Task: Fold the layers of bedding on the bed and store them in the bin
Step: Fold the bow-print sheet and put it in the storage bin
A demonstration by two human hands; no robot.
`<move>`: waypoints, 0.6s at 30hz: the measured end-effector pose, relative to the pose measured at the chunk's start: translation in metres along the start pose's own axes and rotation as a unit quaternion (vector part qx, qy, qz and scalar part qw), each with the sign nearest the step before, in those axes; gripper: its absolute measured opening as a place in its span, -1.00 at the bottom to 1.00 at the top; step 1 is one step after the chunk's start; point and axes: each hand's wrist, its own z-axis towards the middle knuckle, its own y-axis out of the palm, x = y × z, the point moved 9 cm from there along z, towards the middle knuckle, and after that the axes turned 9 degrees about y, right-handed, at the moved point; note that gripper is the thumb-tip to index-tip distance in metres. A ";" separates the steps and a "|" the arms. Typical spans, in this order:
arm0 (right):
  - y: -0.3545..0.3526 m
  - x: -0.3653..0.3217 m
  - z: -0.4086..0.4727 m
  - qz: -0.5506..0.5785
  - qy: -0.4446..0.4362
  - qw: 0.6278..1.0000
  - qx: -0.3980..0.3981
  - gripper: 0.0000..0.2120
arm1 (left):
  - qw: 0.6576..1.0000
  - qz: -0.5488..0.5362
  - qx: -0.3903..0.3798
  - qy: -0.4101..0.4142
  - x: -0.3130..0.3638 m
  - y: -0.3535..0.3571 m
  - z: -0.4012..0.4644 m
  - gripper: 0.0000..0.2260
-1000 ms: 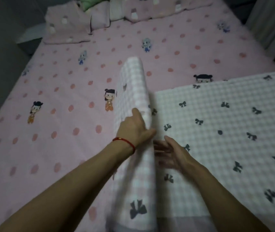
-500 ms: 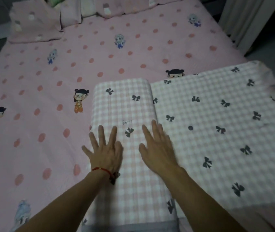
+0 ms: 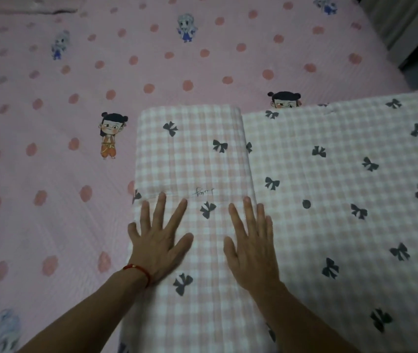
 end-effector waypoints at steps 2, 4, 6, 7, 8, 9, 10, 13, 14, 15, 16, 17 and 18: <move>0.002 0.000 0.000 0.004 -0.003 1.000 0.012 -0.36 | 1.000 -0.015 0.016 0.019 0.005 -0.004 -0.001 -0.37; 0.005 0.002 0.002 0.004 -0.004 1.000 0.023 -0.37 | 0.997 -0.055 0.048 0.036 0.008 -0.011 -0.006 -0.46; 0.011 0.003 0.004 0.008 -0.009 0.999 0.033 -0.39 | 0.986 -0.119 0.118 0.026 -0.003 -0.022 -0.013 -0.50; 0.013 0.005 0.004 0.011 -0.011 0.999 0.037 -0.39 | 0.978 -0.137 0.156 -0.005 -0.012 -0.028 -0.017 -0.50; 0.013 0.006 0.005 0.013 -0.010 0.999 0.042 -0.39 | 0.969 -0.157 0.183 -0.055 -0.026 -0.032 -0.020 -0.49; 0.013 0.006 0.005 0.017 -0.010 0.999 0.044 -0.39 | 0.958 -0.185 0.192 -0.105 -0.039 -0.033 -0.022 -0.48; 0.013 0.007 0.005 0.021 -0.011 0.999 0.046 -0.39 | 0.943 -0.234 0.183 -0.150 -0.048 -0.031 -0.025 -0.51; 0.014 0.010 0.007 0.031 -0.007 0.999 0.035 -0.37 | 0.873 -0.411 0.076 -0.253 -0.063 -0.015 -0.028 -0.55; 0.014 0.010 0.007 0.036 -0.007 0.999 0.029 -0.37 | 0.859 -0.439 0.038 -0.261 -0.065 -0.015 -0.028 -0.53; 0.014 0.010 0.006 0.045 -0.007 0.999 0.020 -0.37 | 0.854 -0.454 0.009 -0.254 -0.064 -0.016 -0.029 -0.53; 0.013 0.010 0.006 0.052 -0.011 0.998 0.018 -0.36 | 0.856 -0.456 -0.004 -0.242 -0.062 -0.022 -0.030 -0.54; 0.012 0.010 0.007 0.057 -0.012 0.998 0.012 -0.36 | 0.862 -0.452 -0.009 -0.229 -0.052 -0.030 -0.030 -0.57; 0.009 0.014 0.007 0.068 -0.015 0.998 0.006 -0.35 | 0.871 -0.438 -0.001 -0.221 -0.040 -0.039 -0.032 -0.61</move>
